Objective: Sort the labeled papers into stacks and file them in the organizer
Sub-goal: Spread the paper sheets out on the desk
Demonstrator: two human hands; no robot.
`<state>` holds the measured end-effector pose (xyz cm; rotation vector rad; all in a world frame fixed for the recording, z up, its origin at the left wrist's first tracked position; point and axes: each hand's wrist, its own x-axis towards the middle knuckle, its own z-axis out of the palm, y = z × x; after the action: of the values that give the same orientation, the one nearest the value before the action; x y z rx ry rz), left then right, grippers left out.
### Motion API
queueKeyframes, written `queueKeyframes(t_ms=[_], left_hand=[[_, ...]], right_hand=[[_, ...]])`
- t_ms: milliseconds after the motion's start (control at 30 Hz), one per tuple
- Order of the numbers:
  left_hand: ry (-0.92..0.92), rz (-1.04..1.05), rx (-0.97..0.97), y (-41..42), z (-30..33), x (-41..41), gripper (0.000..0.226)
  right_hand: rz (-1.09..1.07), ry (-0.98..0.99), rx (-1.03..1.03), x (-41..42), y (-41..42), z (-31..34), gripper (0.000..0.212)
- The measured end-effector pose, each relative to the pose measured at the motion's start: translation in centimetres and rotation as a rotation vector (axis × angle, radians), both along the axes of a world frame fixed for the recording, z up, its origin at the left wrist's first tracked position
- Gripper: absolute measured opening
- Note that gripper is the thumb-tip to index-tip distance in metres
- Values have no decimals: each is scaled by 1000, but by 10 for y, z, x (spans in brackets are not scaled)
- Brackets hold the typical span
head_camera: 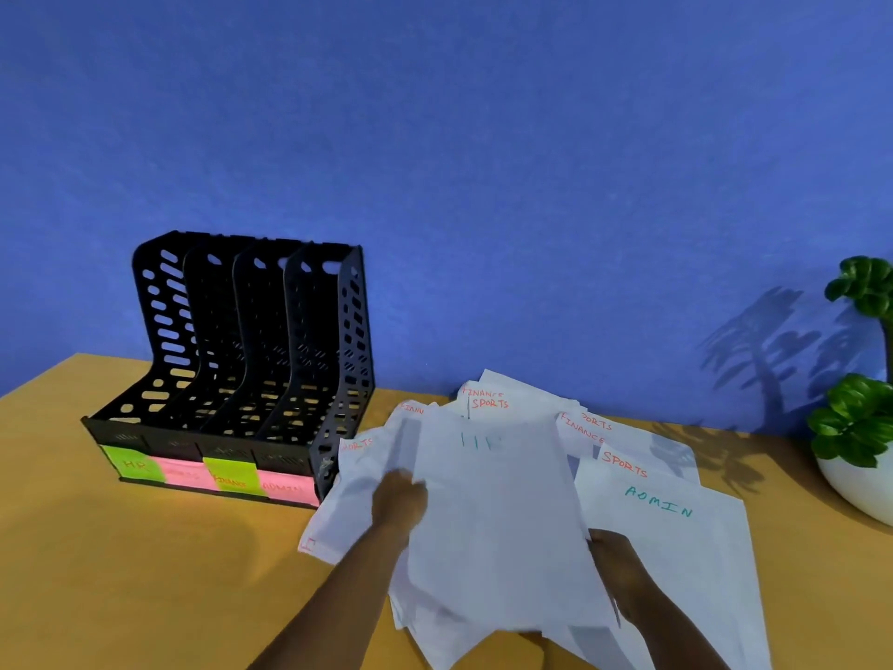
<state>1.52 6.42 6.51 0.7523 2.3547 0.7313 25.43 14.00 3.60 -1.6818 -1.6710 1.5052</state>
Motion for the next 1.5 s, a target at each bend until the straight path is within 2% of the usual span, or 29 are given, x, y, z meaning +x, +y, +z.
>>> queueKeyframes(t_ms=[133,200,333,400,467,533,600,700,733,800,867,933,1000,1100,1200,1300,1367,1433,1500], left_hand=[[-137,36,-145,-12,-31,21,40],[-152,18,-164,-14,-38,28,39],[-175,67,-92,-15,-44,35,39],[-151,224,-3,-19,-41,33,43],[-58,472,65,-28,-39,22,56],[-70,698,136,-36,-40,8,67],[-194,851,209,-39,-45,-6,72],[-390,979,356,-40,-53,-19,77],[-402,977,378,-40,-56,-20,73],[-243,852,363,-41,-62,-15,53],[40,610,439,-42,-61,-3,25],[343,318,559,-43,-61,12,8],[516,-10,640,-42,-60,28,15],[355,-342,723,-38,-63,46,18],[279,-423,629,-34,-82,49,18],[-5,-269,723,-32,-83,41,20],[-228,84,797,-31,-73,35,30],[-340,486,721,-28,-68,23,42],[-350,667,562,-27,-67,11,55]], right_hand=[[-177,309,-33,-6,-9,13,27],[-172,316,-72,-9,-9,15,18],[-4,-40,-49,-10,-1,-6,27],[21,-160,-7,-6,5,-16,26],[12,-268,31,0,9,-24,28],[-32,-295,37,7,10,-32,28],[-43,-287,27,13,12,-40,28],[-25,-297,32,14,16,-44,28],[-24,-293,35,13,17,-45,28],[-17,-293,37,13,18,-46,28],[-15,-296,32,12,19,-48,28],[-24,-284,34,13,20,-49,27],[-26,-279,33,13,20,-51,25],[-30,-279,36,13,20,-53,25],[-34,-270,37,14,20,-53,24],[-22,-280,49,14,20,-54,24],[-21,-285,52,14,21,-55,25],[-33,-283,51,13,21,-56,25],[-34,-290,52,13,21,-56,27]])
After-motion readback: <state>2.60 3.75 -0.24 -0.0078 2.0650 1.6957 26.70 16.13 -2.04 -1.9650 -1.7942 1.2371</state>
